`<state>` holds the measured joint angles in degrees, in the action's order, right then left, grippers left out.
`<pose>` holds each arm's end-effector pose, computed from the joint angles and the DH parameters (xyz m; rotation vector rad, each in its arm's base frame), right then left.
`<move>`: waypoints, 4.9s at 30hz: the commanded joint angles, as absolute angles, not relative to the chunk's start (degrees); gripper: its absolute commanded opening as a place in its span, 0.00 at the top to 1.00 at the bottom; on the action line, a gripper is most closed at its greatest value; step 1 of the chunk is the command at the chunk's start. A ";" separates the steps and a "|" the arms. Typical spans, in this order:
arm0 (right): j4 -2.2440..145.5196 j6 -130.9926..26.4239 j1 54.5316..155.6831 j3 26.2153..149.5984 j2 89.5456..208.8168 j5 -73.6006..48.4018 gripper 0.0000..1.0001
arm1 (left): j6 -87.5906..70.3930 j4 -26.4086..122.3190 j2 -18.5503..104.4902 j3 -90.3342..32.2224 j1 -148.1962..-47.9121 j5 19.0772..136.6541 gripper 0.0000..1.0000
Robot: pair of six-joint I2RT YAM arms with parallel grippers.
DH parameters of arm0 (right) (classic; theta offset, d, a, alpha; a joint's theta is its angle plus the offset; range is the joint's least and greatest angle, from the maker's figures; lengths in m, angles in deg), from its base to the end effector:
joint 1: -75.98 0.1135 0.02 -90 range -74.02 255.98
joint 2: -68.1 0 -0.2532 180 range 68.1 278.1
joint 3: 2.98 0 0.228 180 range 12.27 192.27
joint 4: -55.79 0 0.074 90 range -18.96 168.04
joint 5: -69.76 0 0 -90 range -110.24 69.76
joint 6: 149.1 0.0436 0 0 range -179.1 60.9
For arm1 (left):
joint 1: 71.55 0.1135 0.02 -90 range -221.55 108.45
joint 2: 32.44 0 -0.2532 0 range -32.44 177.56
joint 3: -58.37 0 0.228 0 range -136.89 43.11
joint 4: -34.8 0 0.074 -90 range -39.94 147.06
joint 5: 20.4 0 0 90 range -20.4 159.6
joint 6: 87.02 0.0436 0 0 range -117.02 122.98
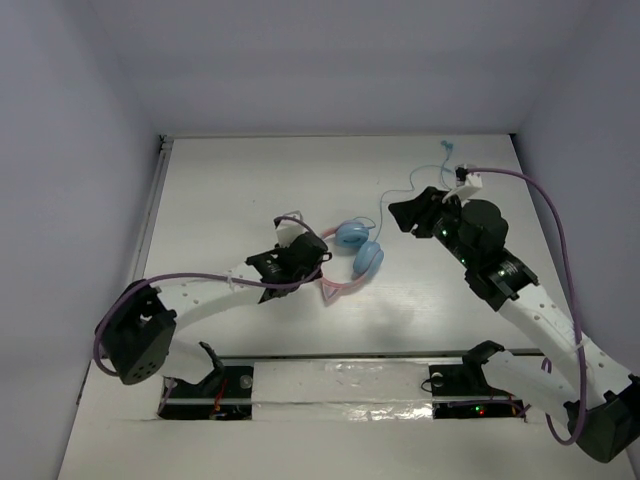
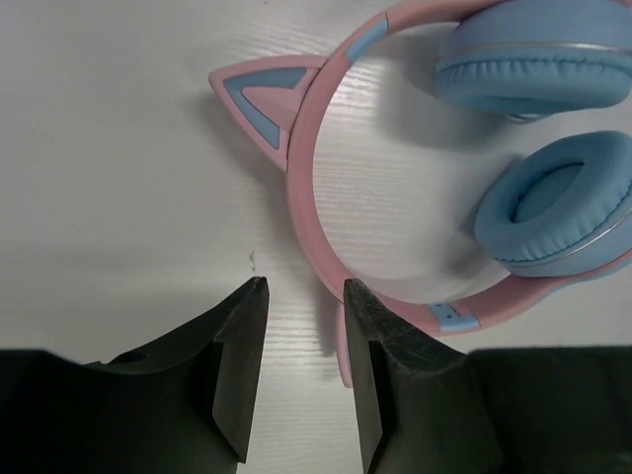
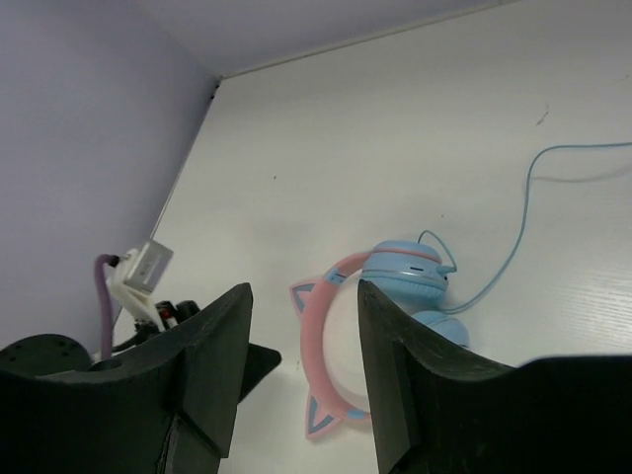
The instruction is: Wrap the headphones
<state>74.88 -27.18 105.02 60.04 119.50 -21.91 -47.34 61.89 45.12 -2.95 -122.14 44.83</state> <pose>0.1772 0.0969 0.3420 0.0668 1.7602 0.7618 0.1836 -0.1947 0.2190 -0.2098 2.2712 -0.4379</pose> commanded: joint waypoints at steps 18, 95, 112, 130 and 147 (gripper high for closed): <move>72.98 -27.90 107.88 59.82 120.40 -18.22 0.46 | -45.45 55.77 63.36 -8.84 -120.96 44.12 0.88; 64.63 -56.73 98.48 72.04 134.91 4.22 0.55 | -8.44 83.81 45.61 -63.58 -94.32 82.52 1.00; 68.50 -64.46 97.87 76.60 143.94 3.07 0.14 | -9.24 85.13 44.03 -67.01 -93.79 90.08 1.00; 58.58 -60.60 96.81 76.80 155.73 4.90 0.23 | -12.75 84.86 45.52 -76.84 -93.79 97.64 1.00; 37.84 -49.70 94.70 67.12 159.33 6.91 0.30 | -23.56 75.47 49.39 -84.50 -86.68 107.83 1.00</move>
